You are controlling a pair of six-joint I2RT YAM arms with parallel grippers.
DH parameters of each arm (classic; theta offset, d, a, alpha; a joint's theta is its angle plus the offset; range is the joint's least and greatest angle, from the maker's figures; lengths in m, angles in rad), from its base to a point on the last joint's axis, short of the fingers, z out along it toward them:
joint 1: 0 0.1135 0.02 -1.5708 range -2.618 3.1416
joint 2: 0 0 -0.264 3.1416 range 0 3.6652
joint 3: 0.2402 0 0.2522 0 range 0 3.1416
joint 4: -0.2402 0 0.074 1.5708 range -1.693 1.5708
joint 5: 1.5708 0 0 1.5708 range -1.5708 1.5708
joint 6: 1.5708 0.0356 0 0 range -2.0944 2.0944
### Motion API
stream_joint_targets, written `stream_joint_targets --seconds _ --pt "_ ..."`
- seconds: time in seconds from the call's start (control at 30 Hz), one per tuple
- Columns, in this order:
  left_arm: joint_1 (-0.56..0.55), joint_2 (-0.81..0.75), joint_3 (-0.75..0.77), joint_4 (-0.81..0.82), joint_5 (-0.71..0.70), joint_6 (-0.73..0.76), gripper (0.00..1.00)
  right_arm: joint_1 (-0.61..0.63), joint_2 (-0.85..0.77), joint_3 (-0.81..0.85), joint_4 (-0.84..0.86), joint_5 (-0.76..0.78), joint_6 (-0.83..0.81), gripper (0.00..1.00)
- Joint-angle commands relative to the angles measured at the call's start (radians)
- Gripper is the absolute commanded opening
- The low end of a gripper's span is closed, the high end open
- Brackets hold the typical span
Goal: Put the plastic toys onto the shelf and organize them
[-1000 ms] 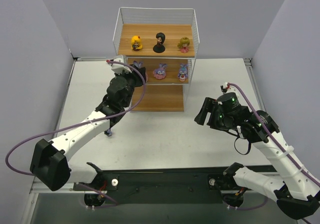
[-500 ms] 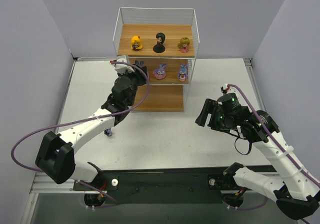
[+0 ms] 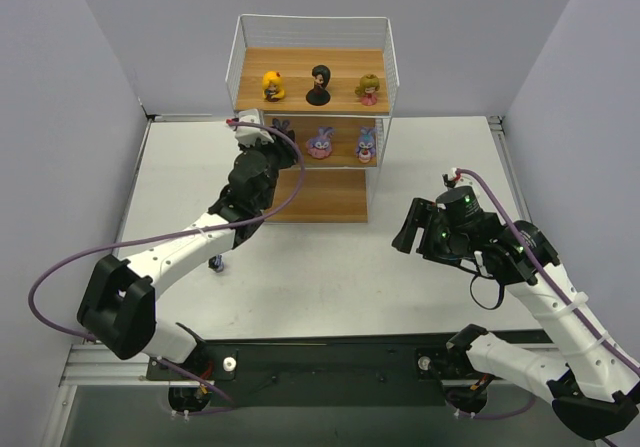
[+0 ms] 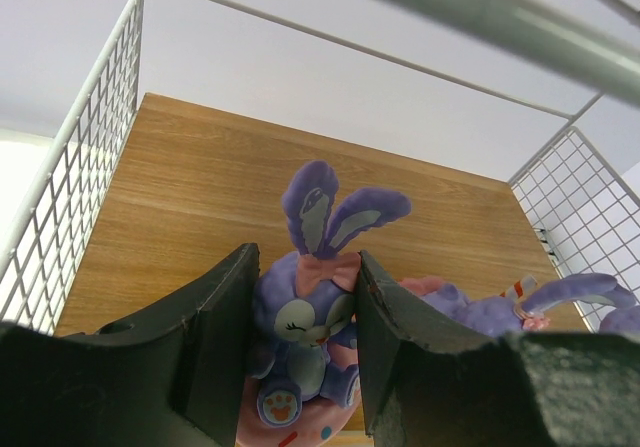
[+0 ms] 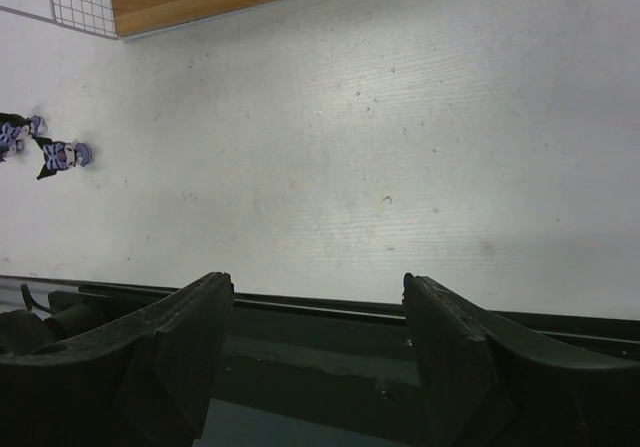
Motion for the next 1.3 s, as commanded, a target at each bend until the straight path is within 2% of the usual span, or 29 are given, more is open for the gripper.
stream_joint_targets --seconds 0.0,0.23,0.47,0.57,0.8,1.27 --pt "-0.001 0.02 0.055 0.041 -0.018 0.037 0.19 -0.01 -0.004 -0.011 -0.032 -0.003 -0.011 0.7" --pt "-0.001 0.006 0.058 0.038 -0.021 0.048 0.43 -0.011 0.0 -0.01 -0.03 -0.003 -0.01 0.7" --pt "-0.001 -0.005 0.065 0.039 -0.021 0.061 0.62 -0.011 0.006 -0.01 -0.032 -0.003 -0.002 0.7" --pt "-0.001 -0.005 0.064 0.041 -0.023 0.068 0.67 -0.011 0.003 -0.011 -0.032 0.0 0.001 0.7" --pt "-0.001 -0.017 0.058 0.049 -0.023 0.071 0.73 -0.011 0.005 -0.011 -0.03 0.0 0.004 0.7" --pt "-0.003 -0.172 -0.011 -0.037 0.015 0.006 0.73 -0.011 0.011 -0.018 -0.024 0.004 0.009 0.7"
